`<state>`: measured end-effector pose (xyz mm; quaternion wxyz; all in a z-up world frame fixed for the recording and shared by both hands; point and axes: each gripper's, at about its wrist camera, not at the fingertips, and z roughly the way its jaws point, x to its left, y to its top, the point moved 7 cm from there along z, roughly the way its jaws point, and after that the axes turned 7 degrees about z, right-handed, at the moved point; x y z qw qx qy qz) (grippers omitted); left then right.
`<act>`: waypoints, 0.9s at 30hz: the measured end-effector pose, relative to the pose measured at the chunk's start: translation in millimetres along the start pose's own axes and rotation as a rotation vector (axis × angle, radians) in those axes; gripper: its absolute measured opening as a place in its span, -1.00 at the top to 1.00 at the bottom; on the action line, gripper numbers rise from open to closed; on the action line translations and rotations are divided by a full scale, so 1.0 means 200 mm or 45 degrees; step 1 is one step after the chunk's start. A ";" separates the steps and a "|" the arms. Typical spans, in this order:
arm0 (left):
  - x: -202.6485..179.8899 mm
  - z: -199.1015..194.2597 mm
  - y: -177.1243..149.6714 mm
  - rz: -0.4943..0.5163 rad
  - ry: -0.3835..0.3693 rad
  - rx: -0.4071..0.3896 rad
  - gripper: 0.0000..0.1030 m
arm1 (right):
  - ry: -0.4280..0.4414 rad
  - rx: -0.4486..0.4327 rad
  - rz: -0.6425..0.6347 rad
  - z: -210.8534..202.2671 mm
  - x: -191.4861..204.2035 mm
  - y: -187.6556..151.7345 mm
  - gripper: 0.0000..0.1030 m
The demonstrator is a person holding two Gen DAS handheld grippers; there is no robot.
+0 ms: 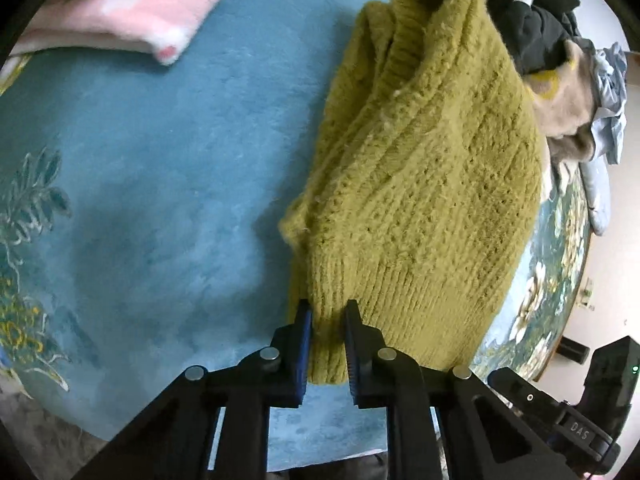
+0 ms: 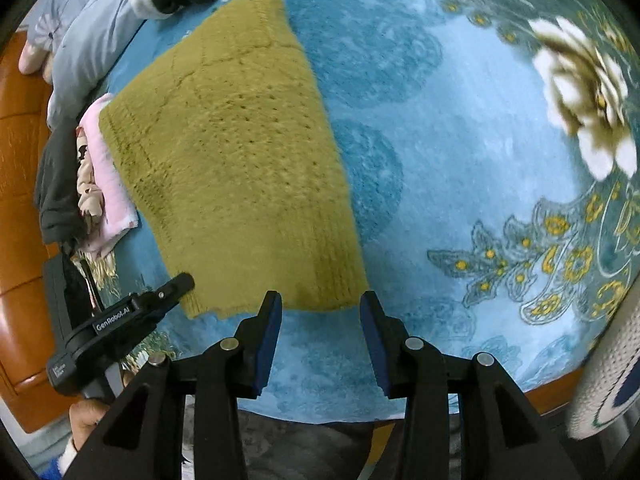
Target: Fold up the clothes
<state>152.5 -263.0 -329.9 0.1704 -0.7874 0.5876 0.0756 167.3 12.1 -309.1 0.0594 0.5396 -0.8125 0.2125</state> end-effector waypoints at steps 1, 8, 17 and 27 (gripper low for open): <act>0.02 0.01 -0.01 -0.009 0.011 0.008 0.68 | 0.012 -0.001 0.014 0.01 -0.01 0.00 0.16; 0.07 0.04 -0.01 -0.063 -0.044 0.082 0.57 | 0.113 0.006 0.027 0.16 -0.03 0.04 -0.14; 0.18 -0.16 0.01 -0.224 -0.223 0.040 -0.20 | 0.200 0.016 0.018 0.36 -0.02 0.13 -0.27; 0.10 -0.24 0.05 -0.310 -0.238 -0.031 -0.20 | 0.308 0.078 0.044 0.41 0.11 0.04 0.58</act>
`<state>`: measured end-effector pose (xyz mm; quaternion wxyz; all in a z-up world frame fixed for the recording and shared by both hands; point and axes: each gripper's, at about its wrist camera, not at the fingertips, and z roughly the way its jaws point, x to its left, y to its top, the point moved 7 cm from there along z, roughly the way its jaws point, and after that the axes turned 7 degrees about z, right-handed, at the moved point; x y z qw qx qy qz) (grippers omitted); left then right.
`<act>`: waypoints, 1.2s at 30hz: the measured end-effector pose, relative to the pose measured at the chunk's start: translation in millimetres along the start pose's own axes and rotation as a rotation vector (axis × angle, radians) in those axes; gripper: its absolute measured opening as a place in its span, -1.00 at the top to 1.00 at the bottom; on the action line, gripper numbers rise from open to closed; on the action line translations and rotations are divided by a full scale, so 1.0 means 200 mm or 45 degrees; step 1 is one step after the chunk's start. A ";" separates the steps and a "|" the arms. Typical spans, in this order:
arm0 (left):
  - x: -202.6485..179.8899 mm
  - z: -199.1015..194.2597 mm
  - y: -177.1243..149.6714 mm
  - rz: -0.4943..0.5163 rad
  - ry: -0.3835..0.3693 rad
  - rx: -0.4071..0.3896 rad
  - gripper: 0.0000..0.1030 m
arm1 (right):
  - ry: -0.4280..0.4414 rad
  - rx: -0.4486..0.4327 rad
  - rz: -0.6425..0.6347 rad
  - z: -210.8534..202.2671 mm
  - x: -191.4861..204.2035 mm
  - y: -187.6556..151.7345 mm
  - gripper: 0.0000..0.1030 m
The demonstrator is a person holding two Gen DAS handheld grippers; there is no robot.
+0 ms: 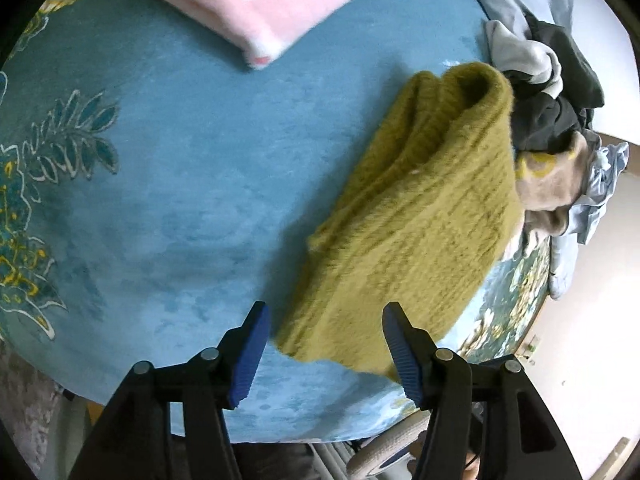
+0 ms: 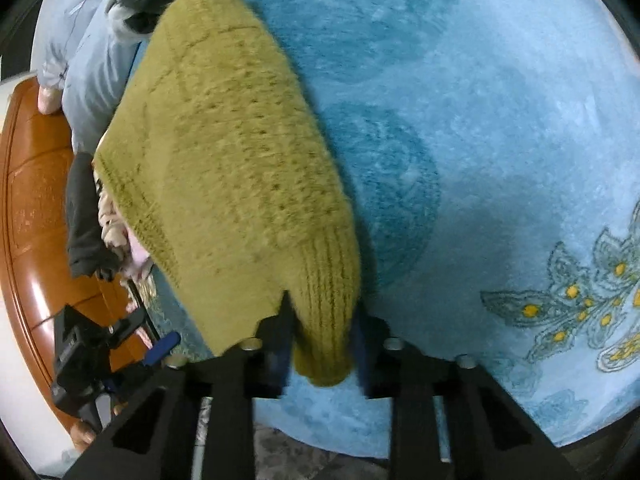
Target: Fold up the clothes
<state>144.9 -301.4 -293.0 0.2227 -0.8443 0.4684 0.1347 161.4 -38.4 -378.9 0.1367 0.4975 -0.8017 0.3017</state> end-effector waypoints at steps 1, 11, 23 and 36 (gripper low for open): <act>-0.03 0.00 -0.01 0.004 -0.004 -0.007 -0.20 | 0.000 0.007 -0.035 -0.02 0.03 0.00 0.59; -0.37 0.00 0.14 0.205 0.004 -0.065 -0.23 | -0.287 -0.016 -0.554 -0.55 0.10 0.65 0.62; -0.74 0.33 0.42 0.455 0.118 -0.015 -0.47 | -0.280 -0.083 -0.499 -0.70 -0.03 0.89 0.40; -0.81 0.69 0.50 0.741 0.003 0.230 -0.53 | 0.267 -0.209 0.083 -0.71 -0.49 0.62 -0.14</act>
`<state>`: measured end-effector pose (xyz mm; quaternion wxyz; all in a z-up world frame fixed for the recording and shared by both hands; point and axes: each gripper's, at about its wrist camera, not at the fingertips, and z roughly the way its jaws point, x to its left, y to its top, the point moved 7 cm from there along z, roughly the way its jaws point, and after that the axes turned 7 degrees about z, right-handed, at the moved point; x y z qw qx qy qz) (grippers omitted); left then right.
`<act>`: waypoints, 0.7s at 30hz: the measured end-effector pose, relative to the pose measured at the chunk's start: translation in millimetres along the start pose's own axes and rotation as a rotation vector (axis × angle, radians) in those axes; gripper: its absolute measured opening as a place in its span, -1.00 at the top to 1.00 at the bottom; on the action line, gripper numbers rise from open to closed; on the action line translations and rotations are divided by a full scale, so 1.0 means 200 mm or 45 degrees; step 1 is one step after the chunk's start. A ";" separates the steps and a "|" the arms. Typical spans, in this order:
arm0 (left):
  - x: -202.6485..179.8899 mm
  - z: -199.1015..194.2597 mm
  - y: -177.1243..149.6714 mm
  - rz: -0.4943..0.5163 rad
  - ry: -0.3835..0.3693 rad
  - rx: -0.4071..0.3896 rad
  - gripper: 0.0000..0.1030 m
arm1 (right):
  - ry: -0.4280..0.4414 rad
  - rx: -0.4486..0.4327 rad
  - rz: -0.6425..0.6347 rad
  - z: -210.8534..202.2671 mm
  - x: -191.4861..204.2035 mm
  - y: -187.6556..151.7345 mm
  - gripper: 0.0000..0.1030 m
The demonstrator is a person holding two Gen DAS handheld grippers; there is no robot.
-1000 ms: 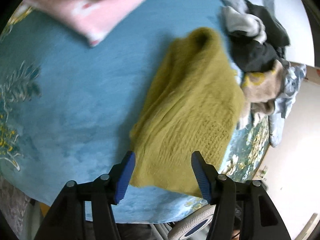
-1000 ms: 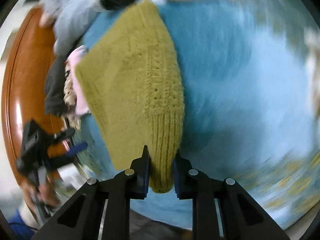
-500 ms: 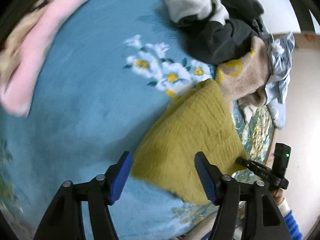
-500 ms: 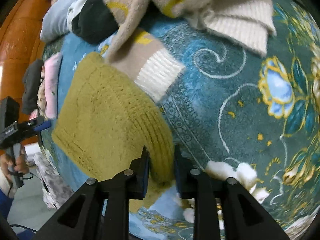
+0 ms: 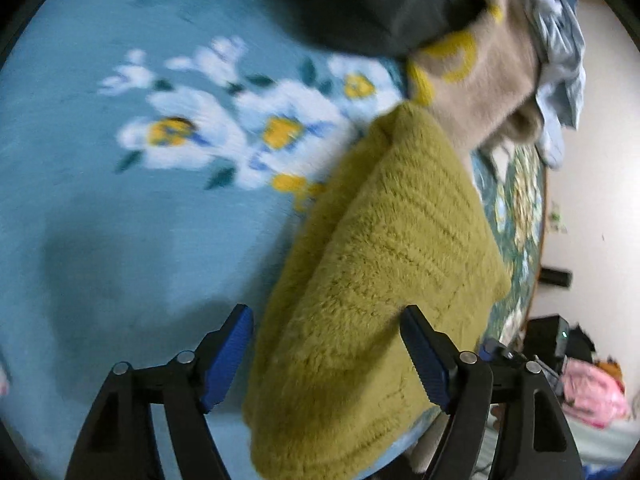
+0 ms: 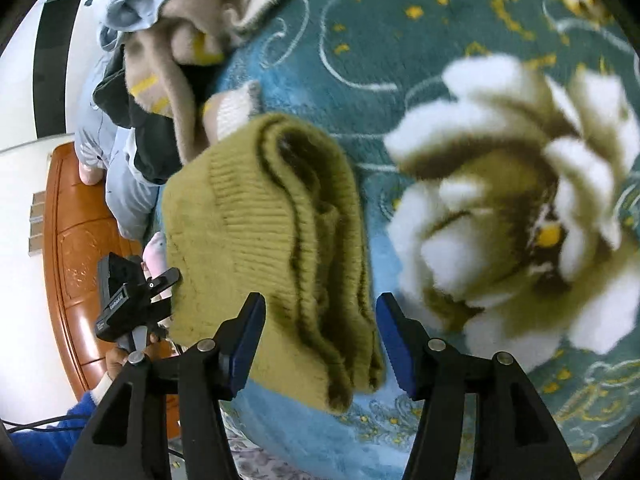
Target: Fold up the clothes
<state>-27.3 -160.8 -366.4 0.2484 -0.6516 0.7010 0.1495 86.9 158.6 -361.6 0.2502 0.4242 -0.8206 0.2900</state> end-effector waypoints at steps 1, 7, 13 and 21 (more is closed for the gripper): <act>0.00 0.02 0.01 0.011 -0.012 0.012 -0.53 | 0.018 0.000 -0.002 -0.01 0.00 0.00 -0.14; 0.00 0.11 0.04 0.016 -0.113 0.049 -0.53 | 0.031 -0.016 -0.057 0.05 0.06 0.07 -0.22; 0.01 0.13 0.06 0.026 -0.157 0.062 -0.53 | 0.046 -0.034 -0.065 0.00 0.04 0.07 -0.22; 0.04 0.13 0.07 -0.004 -0.224 0.045 -0.56 | 0.159 -0.024 -0.046 0.08 0.09 0.12 -0.22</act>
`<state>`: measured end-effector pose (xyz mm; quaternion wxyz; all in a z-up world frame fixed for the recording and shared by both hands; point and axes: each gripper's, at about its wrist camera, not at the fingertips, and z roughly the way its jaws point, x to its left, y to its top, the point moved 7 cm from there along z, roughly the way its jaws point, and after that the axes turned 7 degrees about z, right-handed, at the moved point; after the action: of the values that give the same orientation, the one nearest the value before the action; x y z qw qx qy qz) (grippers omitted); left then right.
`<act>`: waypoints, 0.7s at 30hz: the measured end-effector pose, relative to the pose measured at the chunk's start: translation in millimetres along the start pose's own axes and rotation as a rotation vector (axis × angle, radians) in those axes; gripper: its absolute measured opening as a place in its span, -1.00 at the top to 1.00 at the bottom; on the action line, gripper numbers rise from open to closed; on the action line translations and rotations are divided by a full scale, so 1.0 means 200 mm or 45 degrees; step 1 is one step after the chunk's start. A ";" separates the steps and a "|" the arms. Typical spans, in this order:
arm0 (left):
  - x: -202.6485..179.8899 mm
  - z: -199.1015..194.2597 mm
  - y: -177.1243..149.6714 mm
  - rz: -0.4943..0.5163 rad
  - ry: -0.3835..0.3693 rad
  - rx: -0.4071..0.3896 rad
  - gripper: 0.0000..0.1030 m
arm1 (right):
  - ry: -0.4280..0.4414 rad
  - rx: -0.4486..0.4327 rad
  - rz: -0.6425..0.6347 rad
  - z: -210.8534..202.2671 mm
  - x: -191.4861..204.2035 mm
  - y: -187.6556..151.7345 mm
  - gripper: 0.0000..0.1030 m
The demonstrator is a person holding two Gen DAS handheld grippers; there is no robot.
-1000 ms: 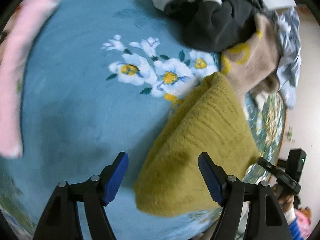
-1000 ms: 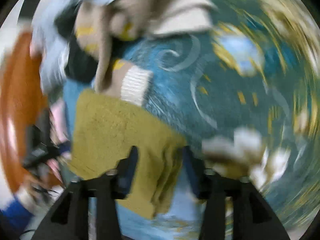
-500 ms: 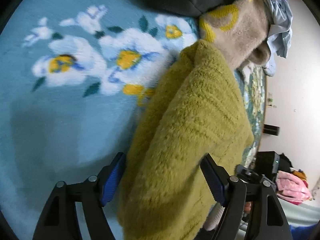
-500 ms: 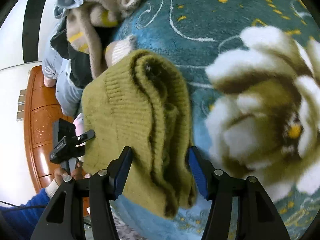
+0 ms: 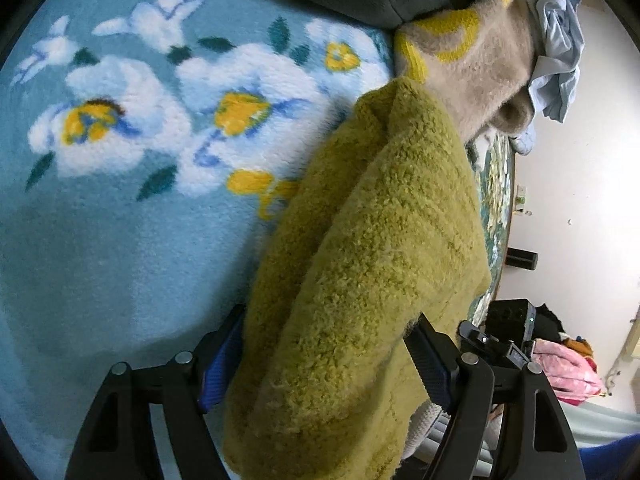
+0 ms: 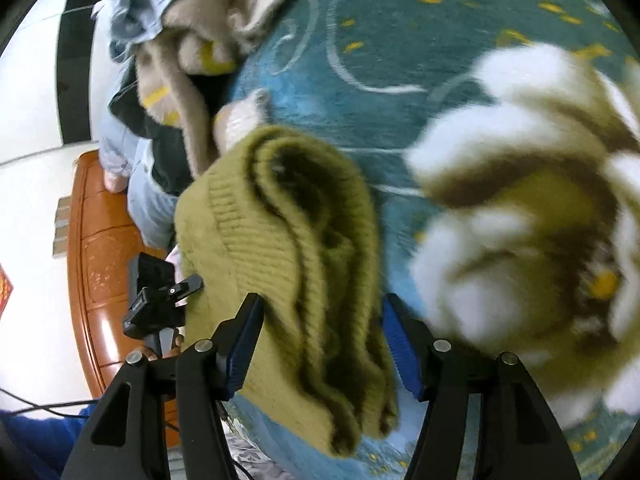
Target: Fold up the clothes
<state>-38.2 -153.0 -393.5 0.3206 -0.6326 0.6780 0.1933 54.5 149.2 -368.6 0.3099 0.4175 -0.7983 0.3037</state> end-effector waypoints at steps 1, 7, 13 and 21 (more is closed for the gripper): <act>0.00 0.00 0.00 -0.003 -0.010 0.002 -0.56 | 0.012 -0.005 -0.011 0.02 0.02 0.03 -0.22; 0.01 0.01 0.03 -0.027 -0.017 0.007 -0.56 | 0.061 -0.015 -0.035 0.07 0.10 0.11 -0.22; 0.01 0.01 -0.01 -0.084 -0.063 -0.043 -0.53 | 0.103 0.014 0.078 0.04 0.01 -0.04 -0.17; -0.01 0.01 -0.06 0.017 0.090 -0.002 -0.07 | 0.022 0.019 0.142 0.08 0.03 -0.04 0.04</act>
<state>-26.4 -150.3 -392.1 0.2947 -0.6347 0.6930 0.1733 54.2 130.3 -372.7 0.2963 0.3719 -0.8153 0.3303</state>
